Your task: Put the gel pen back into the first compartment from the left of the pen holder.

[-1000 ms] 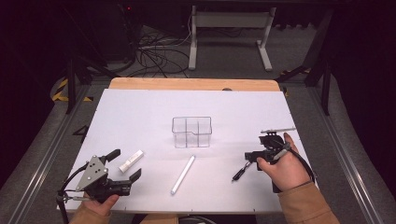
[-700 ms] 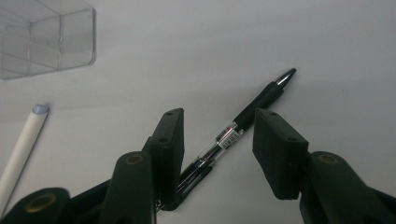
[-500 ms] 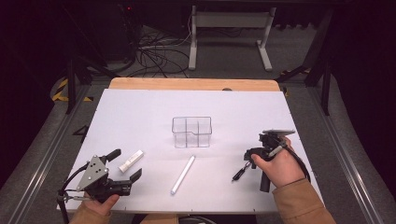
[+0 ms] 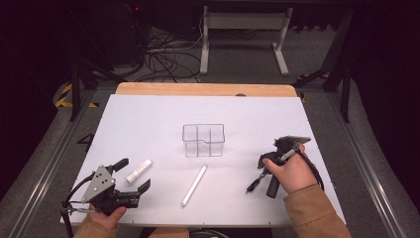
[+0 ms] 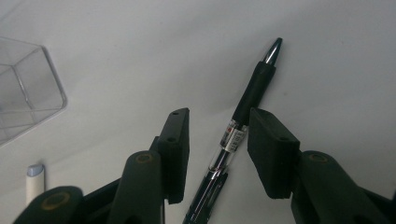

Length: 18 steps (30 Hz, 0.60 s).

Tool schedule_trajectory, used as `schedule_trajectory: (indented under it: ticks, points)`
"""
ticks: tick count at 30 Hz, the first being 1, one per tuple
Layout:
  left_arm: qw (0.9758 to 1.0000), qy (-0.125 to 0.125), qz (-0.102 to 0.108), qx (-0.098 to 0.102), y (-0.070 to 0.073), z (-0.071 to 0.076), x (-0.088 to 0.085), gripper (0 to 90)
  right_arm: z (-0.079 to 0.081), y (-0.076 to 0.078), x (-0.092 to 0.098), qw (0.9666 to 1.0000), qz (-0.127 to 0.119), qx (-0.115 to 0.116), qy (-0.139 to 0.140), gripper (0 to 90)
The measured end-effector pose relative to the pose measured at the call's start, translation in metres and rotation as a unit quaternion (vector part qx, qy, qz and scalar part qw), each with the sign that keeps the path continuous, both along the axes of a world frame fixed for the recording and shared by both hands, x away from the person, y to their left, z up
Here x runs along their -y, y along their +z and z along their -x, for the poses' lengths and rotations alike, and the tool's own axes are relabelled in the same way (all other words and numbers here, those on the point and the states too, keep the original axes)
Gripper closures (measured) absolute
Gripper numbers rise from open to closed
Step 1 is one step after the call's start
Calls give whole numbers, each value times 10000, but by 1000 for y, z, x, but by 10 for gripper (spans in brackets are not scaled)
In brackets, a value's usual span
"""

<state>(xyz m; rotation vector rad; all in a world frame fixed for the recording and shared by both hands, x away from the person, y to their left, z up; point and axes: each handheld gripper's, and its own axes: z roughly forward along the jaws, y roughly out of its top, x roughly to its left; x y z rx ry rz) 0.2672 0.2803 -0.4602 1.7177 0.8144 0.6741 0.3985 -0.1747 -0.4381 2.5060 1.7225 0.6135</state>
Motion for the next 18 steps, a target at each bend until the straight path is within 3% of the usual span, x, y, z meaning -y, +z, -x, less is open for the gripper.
schedule_trajectory:
  ticks: [18]
  points:
    - [10000,-12,-9,-6,-1,-1,1,44,-12,-12,2,9975,105,-405,-576,687]
